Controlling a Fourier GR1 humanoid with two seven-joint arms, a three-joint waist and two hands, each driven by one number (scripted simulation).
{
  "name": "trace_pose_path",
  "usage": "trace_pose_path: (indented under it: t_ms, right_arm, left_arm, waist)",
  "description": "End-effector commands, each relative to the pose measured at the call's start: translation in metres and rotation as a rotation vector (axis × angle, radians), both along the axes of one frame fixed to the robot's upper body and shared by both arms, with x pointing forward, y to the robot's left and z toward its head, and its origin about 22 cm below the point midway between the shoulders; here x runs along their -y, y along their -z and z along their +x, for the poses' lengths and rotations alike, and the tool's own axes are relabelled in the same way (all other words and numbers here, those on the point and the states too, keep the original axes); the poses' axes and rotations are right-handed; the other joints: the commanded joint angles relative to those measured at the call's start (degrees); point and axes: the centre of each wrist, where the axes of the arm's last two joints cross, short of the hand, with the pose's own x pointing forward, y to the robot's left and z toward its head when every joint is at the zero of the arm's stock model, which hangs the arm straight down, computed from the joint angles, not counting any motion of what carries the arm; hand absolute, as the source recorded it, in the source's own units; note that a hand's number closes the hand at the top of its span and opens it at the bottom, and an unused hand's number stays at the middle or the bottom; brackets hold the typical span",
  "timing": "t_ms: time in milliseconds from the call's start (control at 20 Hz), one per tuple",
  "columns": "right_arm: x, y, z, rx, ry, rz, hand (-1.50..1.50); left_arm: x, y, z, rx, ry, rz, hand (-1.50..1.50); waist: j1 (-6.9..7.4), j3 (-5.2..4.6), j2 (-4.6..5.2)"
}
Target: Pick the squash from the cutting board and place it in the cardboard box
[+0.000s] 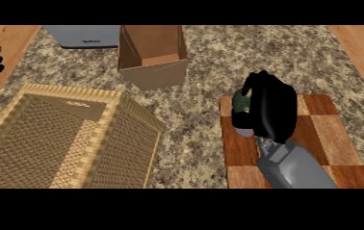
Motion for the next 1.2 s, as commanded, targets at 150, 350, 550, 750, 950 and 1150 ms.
trace_pose_path:
  t_ms: [150, 350, 550, 750, 950, 1150]
  right_arm:
    - [-0.082, -0.056, -0.015, 0.106, -0.053, 0.050, 1.50]
    - [-0.093, -0.073, 0.006, 0.143, -0.050, 0.138, 1.50]
    - [-0.094, -0.095, 0.025, 0.166, -0.030, 0.216, 1.50]
    - [-0.087, -0.106, 0.054, 0.172, 0.003, 0.288, 1.50]
    - [-0.087, -0.108, 0.079, 0.139, 0.029, 0.337, 1.50]
    - [-0.085, -0.104, 0.102, 0.121, 0.034, 0.376, 1.50]
  left_arm:
    - [0.027, 0.061, -0.016, -0.073, 0.025, -0.056, 0.00]
    - [0.031, 0.058, -0.013, -0.078, 0.033, -0.058, 0.00]
    - [0.044, 0.063, -0.010, -0.078, 0.058, -0.063, 0.00]
    - [0.040, 0.052, -0.005, -0.057, 0.074, -0.059, 0.00]
    - [0.041, 0.051, 0.001, -0.067, 0.080, -0.051, 0.00]
    - [0.047, 0.041, 0.010, -0.047, 0.107, -0.051, 0.00]
  waist:
    - [1.63, -1.78, 1.80]
    - [3.61, -1.71, 2.38]
    - [3.99, -1.72, 2.70]
    - [4.53, -1.68, 2.90]
    - [5.61, -1.74, 3.58]
    - [6.68, -1.74, 4.18]
